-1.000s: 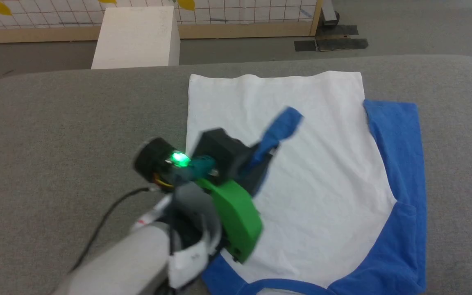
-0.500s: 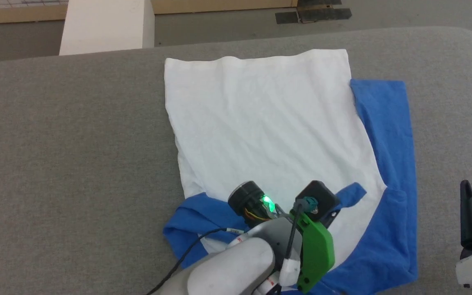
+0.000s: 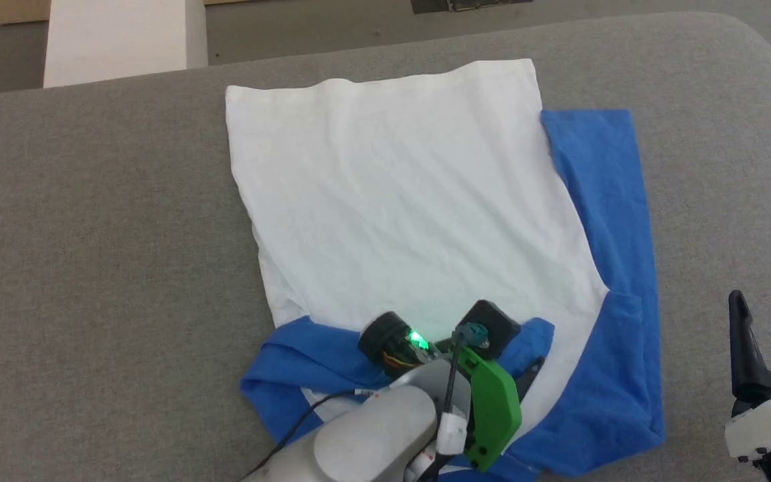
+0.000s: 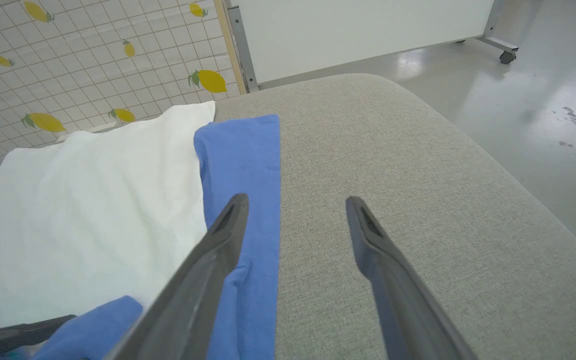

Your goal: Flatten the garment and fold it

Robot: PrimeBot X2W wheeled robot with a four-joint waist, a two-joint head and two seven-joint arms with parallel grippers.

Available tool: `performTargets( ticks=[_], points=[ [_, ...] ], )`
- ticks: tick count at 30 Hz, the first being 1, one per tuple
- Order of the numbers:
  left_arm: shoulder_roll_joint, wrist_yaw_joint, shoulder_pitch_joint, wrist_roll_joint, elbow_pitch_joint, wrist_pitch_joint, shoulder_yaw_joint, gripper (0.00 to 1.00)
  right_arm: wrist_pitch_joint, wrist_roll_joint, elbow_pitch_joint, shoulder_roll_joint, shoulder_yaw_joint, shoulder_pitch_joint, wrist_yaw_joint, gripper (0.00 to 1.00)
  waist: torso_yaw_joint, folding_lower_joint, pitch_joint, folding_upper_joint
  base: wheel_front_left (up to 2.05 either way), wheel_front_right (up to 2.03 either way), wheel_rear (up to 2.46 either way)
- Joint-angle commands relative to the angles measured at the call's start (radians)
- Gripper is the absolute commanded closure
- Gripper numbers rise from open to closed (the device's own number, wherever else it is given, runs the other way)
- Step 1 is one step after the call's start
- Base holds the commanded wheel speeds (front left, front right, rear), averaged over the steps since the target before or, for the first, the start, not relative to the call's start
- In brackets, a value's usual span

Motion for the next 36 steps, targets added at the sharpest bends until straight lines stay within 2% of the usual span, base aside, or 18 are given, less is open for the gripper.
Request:
performTargets(
  ticks=[1, 4, 7, 9, 12, 20, 23, 27, 30, 34, 36],
  points=[
    [-0.003, 0.010, -0.032, -0.011, -0.009, -0.020, 0.001, 0.00, -0.001, -0.007, -0.002, 0.001, -0.003, -0.005, -0.002, 0.00, 0.022, 0.0001, -0.021, -0.0001, 0.00, 0.00, 0.00],
    [-0.004, 0.036, -0.061, -0.042, -0.042, -0.081, 0.022, 0.00, 0.008, -0.015, -0.014, 0.001, -0.015, 0.007, -0.002, 0.00, 0.047, 0.0001, -0.044, -0.0001, 0.00, 0.00, 0.00],
    [-0.003, 0.068, -0.078, -0.068, -0.081, -0.152, 0.078, 0.00, 0.019, -0.021, -0.029, 0.001, -0.023, 0.024, -0.002, 0.00, 0.076, 0.0001, -0.070, -0.0001, 0.00, 0.00, 0.00],
    [0.017, 0.098, -0.076, -0.075, -0.117, -0.203, 0.128, 0.00, 0.027, -0.024, -0.039, 0.001, -0.025, 0.034, -0.002, 0.00, 0.091, 0.0001, -0.087, -0.0001, 0.00, 0.00, 0.00],
    [0.086, 0.162, -0.045, -0.084, -0.194, -0.264, 0.205, 0.00, 0.039, -0.026, -0.051, 0.001, -0.027, 0.046, -0.002, 0.00, 0.107, 0.0001, -0.107, -0.0001, 0.00, 0.00, 0.00],
    [0.360, 0.411, 0.221, -0.111, -0.498, -0.347, 0.460, 0.00, 0.058, -0.019, -0.066, 0.001, -0.036, 0.076, -0.002, 0.00, 0.135, 0.0001, -0.139, -0.0001, 0.00, 0.00, 0.00],
    [0.426, 0.470, 0.349, -0.078, -0.614, -0.360, 0.531, 0.00, 0.056, -0.008, -0.060, 0.001, -0.043, 0.091, -0.002, 0.00, 0.147, 0.0001, -0.147, -0.0001, 0.00, 0.00, 0.00],
    [0.464, 0.522, 0.498, 0.041, -0.717, -0.364, 0.609, 0.00, 0.051, 0.005, -0.049, 0.001, -0.042, 0.104, -0.002, 0.00, 0.156, 0.0001, -0.153, -0.0001, 0.00, 0.00, 0.00],
    [0.462, 0.542, 0.586, 0.135, -0.755, -0.364, 0.636, 0.00, 0.047, 0.013, -0.040, 0.001, -0.042, 0.111, -0.002, 0.00, 0.163, 0.0001, -0.160, -0.0001, 0.00, 0.00, 0.00],
    [0.418, 0.517, 0.677, 0.195, -0.797, -0.364, 0.678, 0.00, 0.038, 0.020, -0.025, 0.001, -0.046, 0.123, -0.002, 0.00, 0.174, 0.0001, -0.166, -0.0001, 0.00, 0.00, 0.00],
    [0.387, 0.490, 0.707, 0.202, -0.812, -0.364, 0.696, 0.00, 0.032, 0.023, -0.019, 0.001, -0.049, 0.125, -0.002, 0.00, 0.180, 0.0001, -0.164, -0.0001, 0.00, 0.00, 0.00]
  ],
)
